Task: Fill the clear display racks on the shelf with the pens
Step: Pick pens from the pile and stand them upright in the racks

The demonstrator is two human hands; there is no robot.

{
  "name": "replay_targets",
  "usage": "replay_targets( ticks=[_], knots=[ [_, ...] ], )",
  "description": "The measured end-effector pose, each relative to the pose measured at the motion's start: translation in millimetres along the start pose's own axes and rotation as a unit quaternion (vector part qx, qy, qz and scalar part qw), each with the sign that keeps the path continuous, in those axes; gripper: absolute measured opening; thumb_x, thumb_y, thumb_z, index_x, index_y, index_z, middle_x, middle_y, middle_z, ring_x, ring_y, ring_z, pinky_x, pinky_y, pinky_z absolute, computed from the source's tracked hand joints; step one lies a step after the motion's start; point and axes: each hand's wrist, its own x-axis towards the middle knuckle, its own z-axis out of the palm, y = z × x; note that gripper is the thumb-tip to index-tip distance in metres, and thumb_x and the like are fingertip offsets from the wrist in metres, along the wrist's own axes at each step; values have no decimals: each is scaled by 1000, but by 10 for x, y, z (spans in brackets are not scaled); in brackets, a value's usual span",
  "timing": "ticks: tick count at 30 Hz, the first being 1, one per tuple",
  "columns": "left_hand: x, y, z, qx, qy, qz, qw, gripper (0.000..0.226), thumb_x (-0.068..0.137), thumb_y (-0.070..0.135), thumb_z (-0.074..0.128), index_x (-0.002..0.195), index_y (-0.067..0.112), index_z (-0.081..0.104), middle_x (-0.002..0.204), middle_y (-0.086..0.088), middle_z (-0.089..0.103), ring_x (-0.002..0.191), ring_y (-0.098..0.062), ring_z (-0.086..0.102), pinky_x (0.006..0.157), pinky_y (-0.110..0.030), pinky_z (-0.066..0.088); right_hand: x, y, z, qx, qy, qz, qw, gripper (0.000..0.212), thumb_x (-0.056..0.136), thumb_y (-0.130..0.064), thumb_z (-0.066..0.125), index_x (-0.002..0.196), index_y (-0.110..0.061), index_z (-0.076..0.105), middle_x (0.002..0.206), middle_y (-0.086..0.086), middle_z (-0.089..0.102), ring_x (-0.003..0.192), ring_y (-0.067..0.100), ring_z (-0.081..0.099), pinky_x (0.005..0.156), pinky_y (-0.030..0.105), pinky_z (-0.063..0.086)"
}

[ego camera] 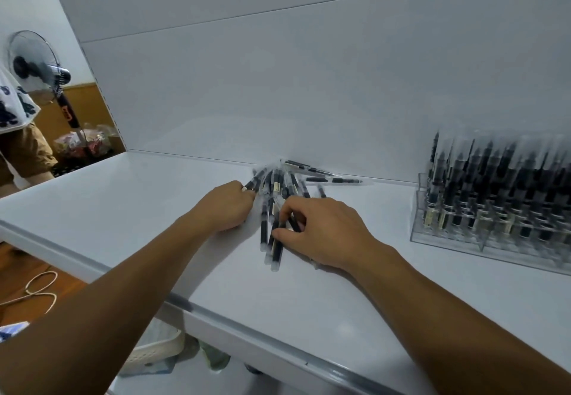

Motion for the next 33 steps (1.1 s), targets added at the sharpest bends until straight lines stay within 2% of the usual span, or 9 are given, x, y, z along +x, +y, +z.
replay_targets(
  ticks=[3, 8, 13, 16, 19, 22, 24, 28, 33],
  knots=[
    [-80, -67, 77, -68, 37, 15, 997, 24, 100, 32, 35, 97, 11, 48, 90, -4, 57, 80, -20, 52, 58, -29, 32, 6, 17, -8, 9, -3, 14, 1000, 23, 82, -57, 63, 84, -35, 56, 65, -14, 53, 63, 1, 47, 56, 22, 31],
    [-144, -161, 179, -172, 74, 73, 980, 19, 101, 38, 39, 103, 23, 51, 90, 3, 63, 87, -17, 57, 67, -30, 38, 9, 29, -37, 25, 3, 28, 999, 14, 85, -47, 64, 88, -36, 55, 65, -16, 52, 68, 6, 49, 56, 22, 31],
    [-157, -173, 194, -284, 95, 140, 944, 12, 100, 34, 43, 99, 39, 54, 66, 17, 62, 61, 1, 54, 65, -27, 41, 16, 55, -128, 64, 39, 62, 995, 7, 90, -32, 59, 92, -35, 53, 67, -13, 54, 70, 13, 55, 60, 27, 39],
    [-184, -139, 184, -301, 56, 143, 941, 16, 99, 30, 44, 99, 45, 52, 68, 18, 61, 53, 1, 51, 59, -27, 44, 12, 39, -132, 91, 66, 81, 990, 14, 90, -27, 58, 92, -36, 47, 62, -12, 55, 66, 9, 55, 58, 28, 40],
    [-224, -68, 175, -289, 39, 136, 947, 14, 99, 29, 44, 99, 40, 52, 74, 18, 62, 53, 2, 53, 59, -27, 46, 9, 51, -121, 114, 89, 99, 985, 21, 90, -24, 58, 94, -37, 42, 61, -11, 55, 61, 7, 55, 59, 31, 44],
    [-239, 5, 162, -307, 81, 134, 939, 13, 101, 34, 41, 98, 37, 53, 68, 18, 59, 53, 8, 51, 60, -24, 39, 18, 67, -124, 126, 100, 107, 981, 26, 91, -27, 59, 105, -39, 41, 69, -10, 58, 66, 9, 57, 65, 33, 48],
    [-278, 84, 163, -355, 92, 131, 921, 15, 102, 34, 42, 102, 32, 56, 64, 21, 56, 53, 7, 50, 60, -22, 39, 30, 65, -129, 132, 105, 109, 980, 23, 92, -29, 59, 107, -40, 46, 72, -10, 60, 67, 9, 57, 65, 32, 48],
    [-406, 316, 119, -532, 67, 102, 838, 21, 103, 26, 42, 95, 18, 60, 55, 17, 53, 44, 0, 46, 43, -13, 38, 30, 16, -184, 179, 151, 131, 963, 9, 91, -29, 59, 97, -36, 56, 75, -11, 60, 60, 6, 53, 56, 24, 39],
    [-438, 577, 134, -509, 84, 170, 840, 22, 102, 30, 42, 94, 19, 59, 61, 6, 46, 50, -5, 38, 44, -16, 32, -5, -86, -502, 209, 206, 125, 948, 11, 89, -32, 61, 91, -39, 52, 76, -15, 60, 62, 0, 55, 55, 19, 40]
  ],
)
